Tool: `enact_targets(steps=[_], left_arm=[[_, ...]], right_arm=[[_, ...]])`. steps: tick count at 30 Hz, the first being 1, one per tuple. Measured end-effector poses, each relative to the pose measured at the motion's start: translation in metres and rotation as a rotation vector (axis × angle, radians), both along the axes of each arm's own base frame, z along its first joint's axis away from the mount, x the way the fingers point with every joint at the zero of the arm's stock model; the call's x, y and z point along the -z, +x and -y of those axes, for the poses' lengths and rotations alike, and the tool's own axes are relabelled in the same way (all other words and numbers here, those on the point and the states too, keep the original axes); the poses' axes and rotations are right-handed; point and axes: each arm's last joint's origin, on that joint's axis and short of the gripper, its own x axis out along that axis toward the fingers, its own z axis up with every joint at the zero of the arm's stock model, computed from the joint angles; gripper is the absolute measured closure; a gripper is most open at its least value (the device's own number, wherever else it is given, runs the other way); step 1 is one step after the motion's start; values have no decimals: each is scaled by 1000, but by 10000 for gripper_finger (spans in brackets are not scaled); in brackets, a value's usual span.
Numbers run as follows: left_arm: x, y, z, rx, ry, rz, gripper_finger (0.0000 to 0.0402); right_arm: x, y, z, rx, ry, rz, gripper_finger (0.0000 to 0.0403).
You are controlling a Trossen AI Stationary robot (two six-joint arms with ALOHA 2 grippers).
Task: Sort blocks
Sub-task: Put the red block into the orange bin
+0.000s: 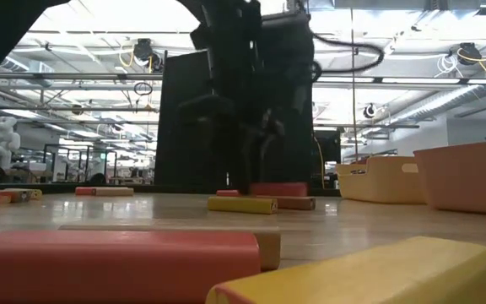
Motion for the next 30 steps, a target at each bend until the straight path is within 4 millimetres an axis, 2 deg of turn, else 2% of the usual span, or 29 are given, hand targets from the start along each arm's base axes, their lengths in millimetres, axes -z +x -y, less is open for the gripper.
enact_targets(steps=[10, 16, 19, 25, 30], left_arm=[[-28, 41, 7, -32, -28, 466, 313], [-44, 61, -3, -101, -31, 740, 313], [-39, 72, -7, -141, -57, 842, 313], [-10, 89, -10, -223, -148, 943, 313], [-6, 106, -10, -253, -211, 1073, 313]], right_arm=[[0, 0, 0, 4, -1, 2, 403], [0, 0, 0, 3, -2, 2, 403], [0, 0, 0, 2, -5, 2, 403], [0, 2, 2, 10, -7, 2, 403], [0, 7, 6, 31, -8, 2, 403]])
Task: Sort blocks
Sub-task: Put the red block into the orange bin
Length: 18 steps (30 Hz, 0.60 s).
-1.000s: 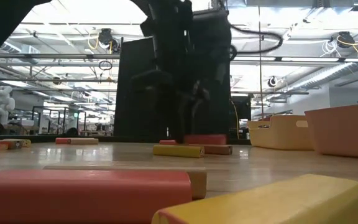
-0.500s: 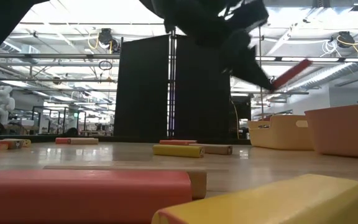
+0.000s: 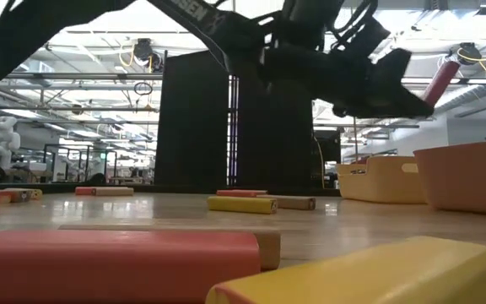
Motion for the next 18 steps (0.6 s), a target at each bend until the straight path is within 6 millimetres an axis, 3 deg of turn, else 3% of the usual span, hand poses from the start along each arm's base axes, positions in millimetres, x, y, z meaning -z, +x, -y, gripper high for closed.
enact_targets(steps=[4, 9, 18], left_arm=[[0, 17, -1, -11, -44, 38, 313], [18, 37, -1, -32, -121, -14, 313], [13, 41, -1, -49, -113, -40, 297]], right_arm=[[0, 2, 2, 7, -7, -2, 403], [-1, 6, 5, 12, -17, 2, 403], [-1, 7, 4, -1, -29, -1, 403]])
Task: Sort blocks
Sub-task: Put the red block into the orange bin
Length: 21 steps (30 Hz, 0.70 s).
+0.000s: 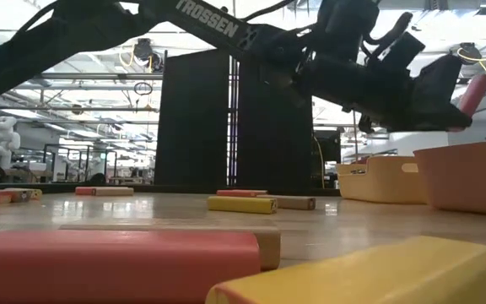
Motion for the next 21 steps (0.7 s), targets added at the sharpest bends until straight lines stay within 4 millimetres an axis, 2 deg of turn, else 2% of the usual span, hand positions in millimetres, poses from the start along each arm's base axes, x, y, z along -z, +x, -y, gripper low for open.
enact_targets(steps=[8, 13, 21], left_arm=[[-4, -1, -5, -20, 8, 0, 226], [-7, -3, -6, -28, 18, -33, 219], [-44, -23, 0, -43, 242, -197, 219]], right_arm=[[0, 0, 0, 0, -3, -4, 403], [0, 0, 0, 0, -2, -4, 403], [0, 0, 0, 0, -2, -4, 403]])
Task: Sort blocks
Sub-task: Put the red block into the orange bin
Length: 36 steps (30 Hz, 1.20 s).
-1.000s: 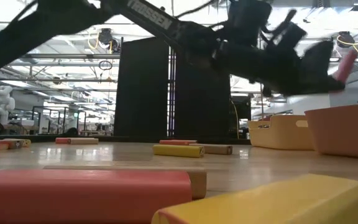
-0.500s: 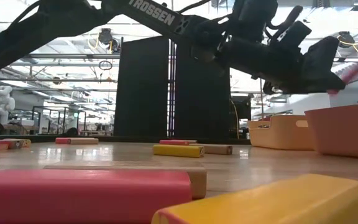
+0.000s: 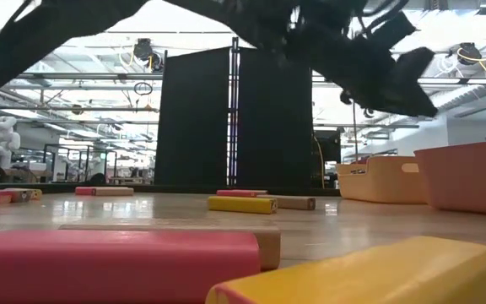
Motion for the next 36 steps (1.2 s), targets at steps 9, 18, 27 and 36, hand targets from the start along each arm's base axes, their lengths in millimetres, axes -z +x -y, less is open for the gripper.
enact_targets(steps=[9, 18, 27, 36], left_arm=[[-16, -47, 11, -36, 90, -451, 219], [-28, -123, 11, -97, -2, -1064, 219], [-94, -218, 23, -249, -63, -953, 219], [-80, -339, 12, -539, -243, -834, 219]], right_arm=[[0, 0, -1, -17, 17, -13, 403], [1, 0, -1, -27, 19, -25, 403], [3, 0, -1, -34, 11, -44, 403], [5, 8, 1, -8, 13, -38, 403]])
